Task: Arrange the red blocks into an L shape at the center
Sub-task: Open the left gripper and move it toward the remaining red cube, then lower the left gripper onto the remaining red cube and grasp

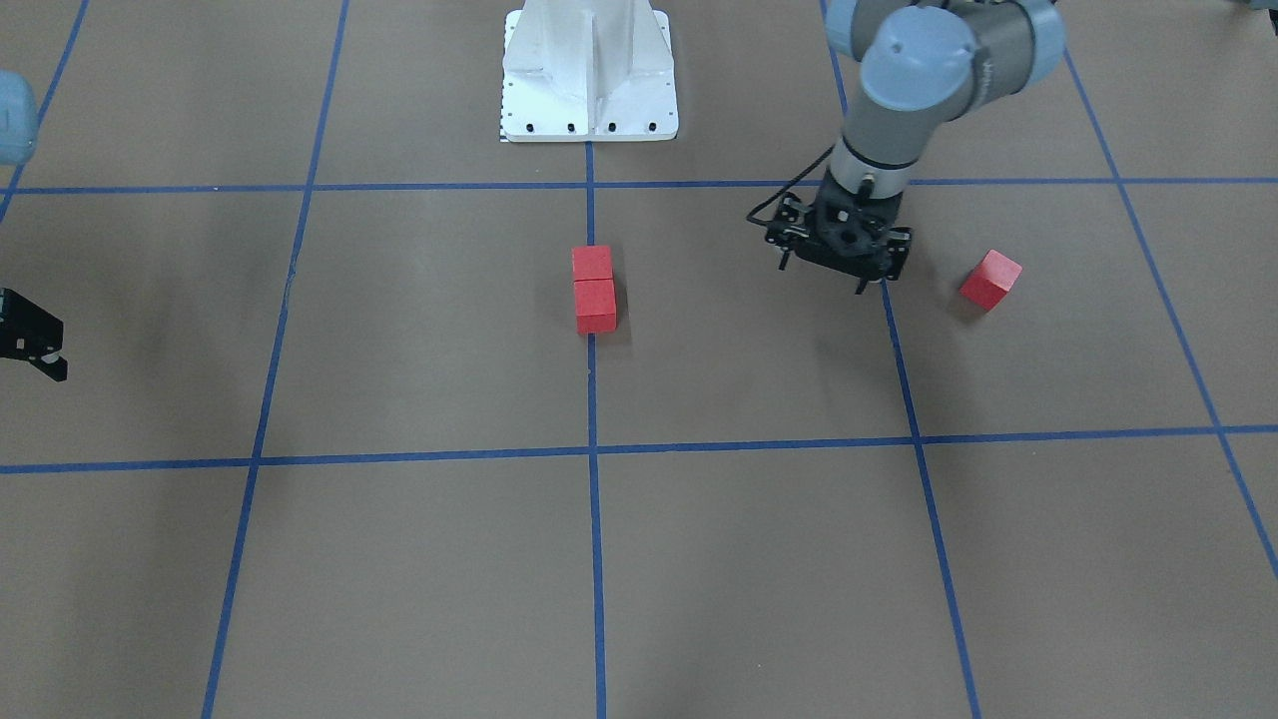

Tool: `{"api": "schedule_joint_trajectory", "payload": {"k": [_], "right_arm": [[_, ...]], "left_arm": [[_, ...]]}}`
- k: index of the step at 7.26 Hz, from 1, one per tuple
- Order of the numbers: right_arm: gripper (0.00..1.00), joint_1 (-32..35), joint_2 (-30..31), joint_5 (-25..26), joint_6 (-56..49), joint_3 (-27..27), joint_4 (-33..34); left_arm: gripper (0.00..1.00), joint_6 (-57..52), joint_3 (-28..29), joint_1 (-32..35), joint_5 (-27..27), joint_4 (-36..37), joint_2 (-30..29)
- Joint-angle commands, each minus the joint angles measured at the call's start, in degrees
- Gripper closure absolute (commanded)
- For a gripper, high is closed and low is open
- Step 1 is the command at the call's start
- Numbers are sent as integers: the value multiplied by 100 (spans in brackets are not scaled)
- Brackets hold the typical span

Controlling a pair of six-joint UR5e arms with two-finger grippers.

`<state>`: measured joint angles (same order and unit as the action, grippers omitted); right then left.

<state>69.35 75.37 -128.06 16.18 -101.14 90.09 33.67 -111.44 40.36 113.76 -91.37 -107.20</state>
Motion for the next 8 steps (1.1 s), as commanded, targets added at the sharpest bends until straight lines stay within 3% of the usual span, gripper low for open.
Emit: {"api": "schedule_joint_trajectory", "payload": {"k": [1,2,5,8], "right_arm": [[1,0,-5,0,8,7,0],[1,0,-5,0,8,7,0],[1,0,-5,0,8,7,0],[1,0,-5,9,8,7,0]], "left_arm": [[0,-1829,-133,690,408,-589,1153],[0,-2490,-107,971,619,-758,1488],[0,-2173,50,1115,832,-1030,2053],[0,-892,788,1088,832,-2872,2238]]}}
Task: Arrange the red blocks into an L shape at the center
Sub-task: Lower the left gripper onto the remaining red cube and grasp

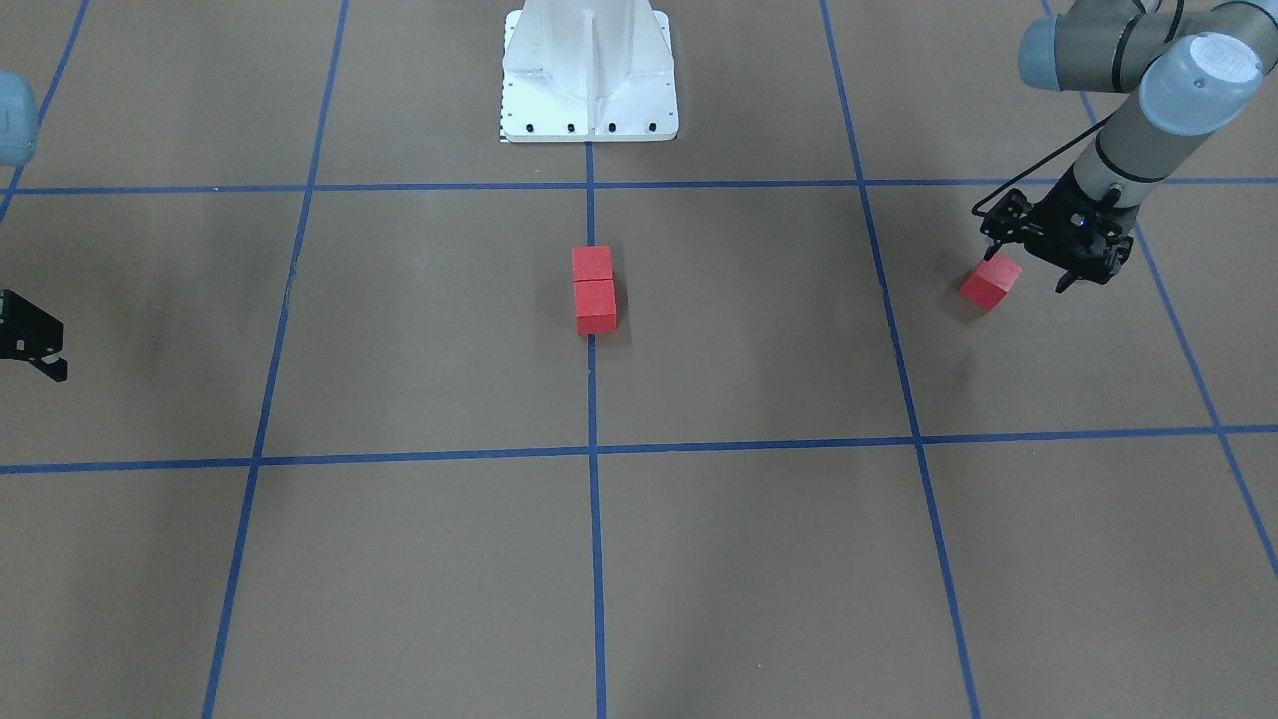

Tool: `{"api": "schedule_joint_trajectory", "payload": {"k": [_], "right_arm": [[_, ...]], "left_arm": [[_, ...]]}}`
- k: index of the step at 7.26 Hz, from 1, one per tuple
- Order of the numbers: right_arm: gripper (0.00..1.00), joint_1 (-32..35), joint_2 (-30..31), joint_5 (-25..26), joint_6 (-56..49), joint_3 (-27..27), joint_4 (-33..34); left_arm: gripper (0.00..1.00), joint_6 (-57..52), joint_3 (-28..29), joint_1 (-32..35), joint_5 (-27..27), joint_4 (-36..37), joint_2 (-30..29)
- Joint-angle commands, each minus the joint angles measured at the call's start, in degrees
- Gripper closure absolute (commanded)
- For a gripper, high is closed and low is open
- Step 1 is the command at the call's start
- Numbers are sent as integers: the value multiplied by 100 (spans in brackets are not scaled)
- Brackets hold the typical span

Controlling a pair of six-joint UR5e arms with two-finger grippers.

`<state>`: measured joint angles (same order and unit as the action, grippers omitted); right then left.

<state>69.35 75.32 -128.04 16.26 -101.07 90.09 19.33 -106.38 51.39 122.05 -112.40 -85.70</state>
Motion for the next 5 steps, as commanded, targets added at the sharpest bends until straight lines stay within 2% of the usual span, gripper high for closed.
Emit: {"api": "schedule_joint_trajectory", "payload": {"k": [1,3,5], "right_arm": [[1,0,0,-2,-9,-1,0],[1,0,0,-2,0,0,0],[1,0,9,7,0,-1,0]], "left_arm": [[0,546,319,-50,12,-1018,219],[1,520,293,-85,47,-1003,220],[1,467,284,-391,-22,-1003,212]]}}
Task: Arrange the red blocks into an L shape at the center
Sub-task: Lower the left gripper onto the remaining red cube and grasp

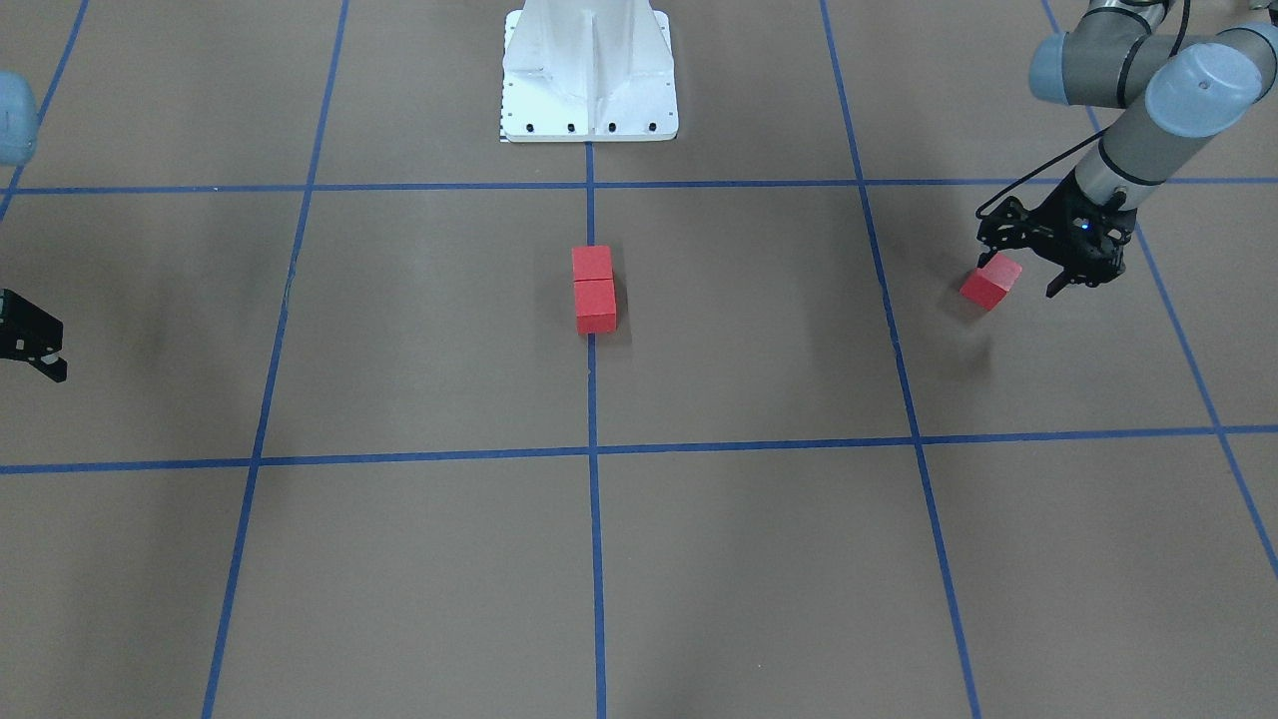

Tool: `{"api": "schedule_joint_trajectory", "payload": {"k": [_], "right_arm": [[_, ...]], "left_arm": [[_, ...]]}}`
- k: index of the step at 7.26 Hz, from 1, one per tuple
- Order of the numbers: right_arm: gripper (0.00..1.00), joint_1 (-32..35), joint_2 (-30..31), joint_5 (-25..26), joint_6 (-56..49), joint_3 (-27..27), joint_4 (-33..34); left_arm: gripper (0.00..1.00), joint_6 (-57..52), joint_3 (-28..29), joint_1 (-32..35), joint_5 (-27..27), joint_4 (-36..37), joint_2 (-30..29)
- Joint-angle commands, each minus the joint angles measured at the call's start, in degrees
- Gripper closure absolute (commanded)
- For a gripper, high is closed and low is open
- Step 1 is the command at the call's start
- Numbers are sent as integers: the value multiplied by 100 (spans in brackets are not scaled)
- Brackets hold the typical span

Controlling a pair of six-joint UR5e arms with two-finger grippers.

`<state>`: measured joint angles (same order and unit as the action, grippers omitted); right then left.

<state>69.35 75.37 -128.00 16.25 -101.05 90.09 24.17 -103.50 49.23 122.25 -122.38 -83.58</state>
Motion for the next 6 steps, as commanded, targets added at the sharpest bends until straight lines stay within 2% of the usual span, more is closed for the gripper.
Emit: {"api": "schedule_joint_trajectory", "payload": {"k": [1,6], "right_arm": [[1,0,-5,3,1,-2,0],[1,0,-5,3,1,-2,0]], "left_arm": [[1,-18,-4,-255,-43,-5,0],[3,-351,14,-414,-69,4,193]]}}
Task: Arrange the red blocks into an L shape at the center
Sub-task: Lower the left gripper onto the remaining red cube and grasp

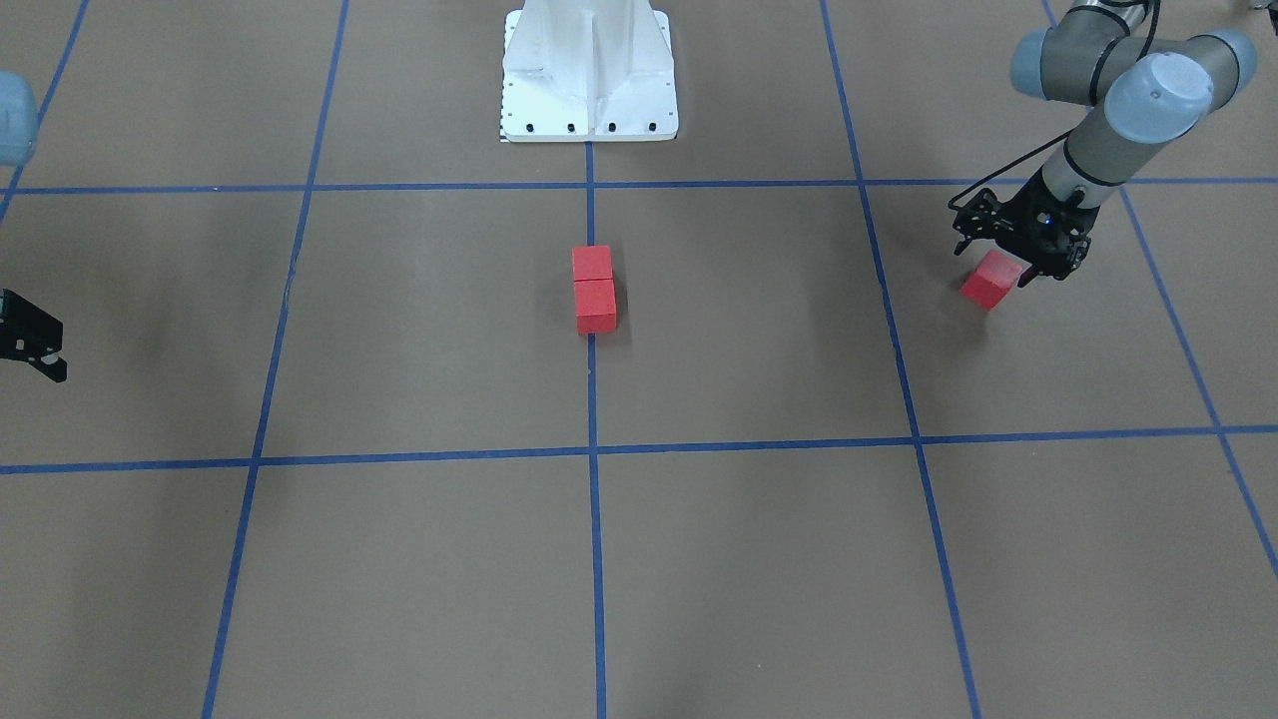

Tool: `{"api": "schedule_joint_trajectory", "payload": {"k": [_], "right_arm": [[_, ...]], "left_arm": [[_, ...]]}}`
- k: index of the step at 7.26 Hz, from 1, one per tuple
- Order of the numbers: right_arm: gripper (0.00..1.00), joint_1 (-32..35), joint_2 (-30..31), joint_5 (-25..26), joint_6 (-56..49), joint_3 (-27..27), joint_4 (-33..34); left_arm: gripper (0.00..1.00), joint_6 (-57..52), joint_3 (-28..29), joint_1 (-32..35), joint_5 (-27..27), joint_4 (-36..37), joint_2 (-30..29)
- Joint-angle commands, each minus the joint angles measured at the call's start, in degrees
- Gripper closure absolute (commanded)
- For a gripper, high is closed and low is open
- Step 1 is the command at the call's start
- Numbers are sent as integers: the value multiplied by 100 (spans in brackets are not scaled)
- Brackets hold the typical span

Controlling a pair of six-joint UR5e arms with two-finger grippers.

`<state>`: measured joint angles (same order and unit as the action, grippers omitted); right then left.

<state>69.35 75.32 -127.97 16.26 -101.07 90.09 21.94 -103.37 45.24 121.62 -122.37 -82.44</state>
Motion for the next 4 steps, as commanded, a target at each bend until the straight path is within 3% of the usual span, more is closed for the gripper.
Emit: {"api": "schedule_joint_trajectory", "payload": {"k": [1,2,4], "right_arm": [[1,0,0,0,0,0,0],[1,0,0,0,0,0,0],[1,0,0,0,0,0,0]], "left_arm": [[4,-120,9,-15,-16,3,87],[14,-76,18,-15,-16,3,79],[24,-23,36,-33,-16,20,61]]}}
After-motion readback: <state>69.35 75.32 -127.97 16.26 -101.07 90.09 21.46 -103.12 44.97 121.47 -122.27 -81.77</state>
